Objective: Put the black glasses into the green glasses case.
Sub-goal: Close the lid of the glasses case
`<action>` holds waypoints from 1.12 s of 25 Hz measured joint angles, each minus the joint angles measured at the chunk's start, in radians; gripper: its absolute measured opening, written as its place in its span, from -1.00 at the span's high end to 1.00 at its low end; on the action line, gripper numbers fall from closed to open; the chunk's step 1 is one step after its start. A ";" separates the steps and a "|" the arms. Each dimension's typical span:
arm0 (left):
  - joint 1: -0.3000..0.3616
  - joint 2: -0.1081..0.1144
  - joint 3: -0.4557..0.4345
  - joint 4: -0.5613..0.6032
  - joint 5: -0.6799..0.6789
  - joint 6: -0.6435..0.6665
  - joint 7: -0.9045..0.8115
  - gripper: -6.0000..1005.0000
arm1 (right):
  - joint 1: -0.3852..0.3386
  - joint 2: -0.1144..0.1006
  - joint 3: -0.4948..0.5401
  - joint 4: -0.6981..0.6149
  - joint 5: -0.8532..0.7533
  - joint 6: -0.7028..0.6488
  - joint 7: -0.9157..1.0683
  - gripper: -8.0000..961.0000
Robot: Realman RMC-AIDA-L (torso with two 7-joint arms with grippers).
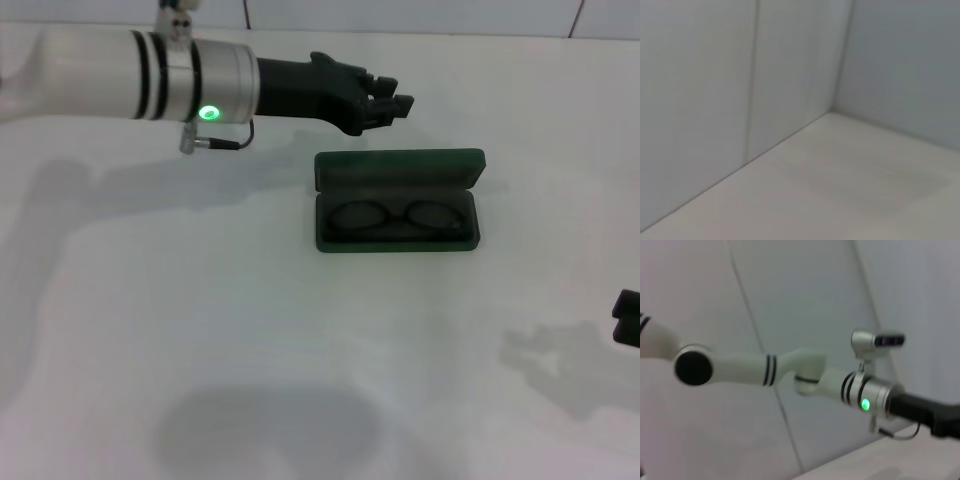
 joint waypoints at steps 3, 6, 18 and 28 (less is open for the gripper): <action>-0.005 -0.024 0.000 -0.001 0.026 -0.057 -0.004 0.33 | 0.003 0.000 0.014 0.027 -0.004 0.027 -0.018 0.63; -0.005 -0.036 0.001 -0.004 0.034 -0.072 -0.004 0.35 | 0.003 0.000 0.013 0.031 -0.004 0.061 -0.020 0.63; 0.006 -0.073 0.005 -0.007 0.091 -0.077 -0.005 0.36 | 0.039 -0.002 0.006 0.077 -0.004 0.154 -0.022 0.64; 0.006 -0.076 0.006 -0.011 0.104 -0.074 -0.006 0.37 | 0.045 -0.001 0.015 0.117 0.005 0.199 -0.041 0.64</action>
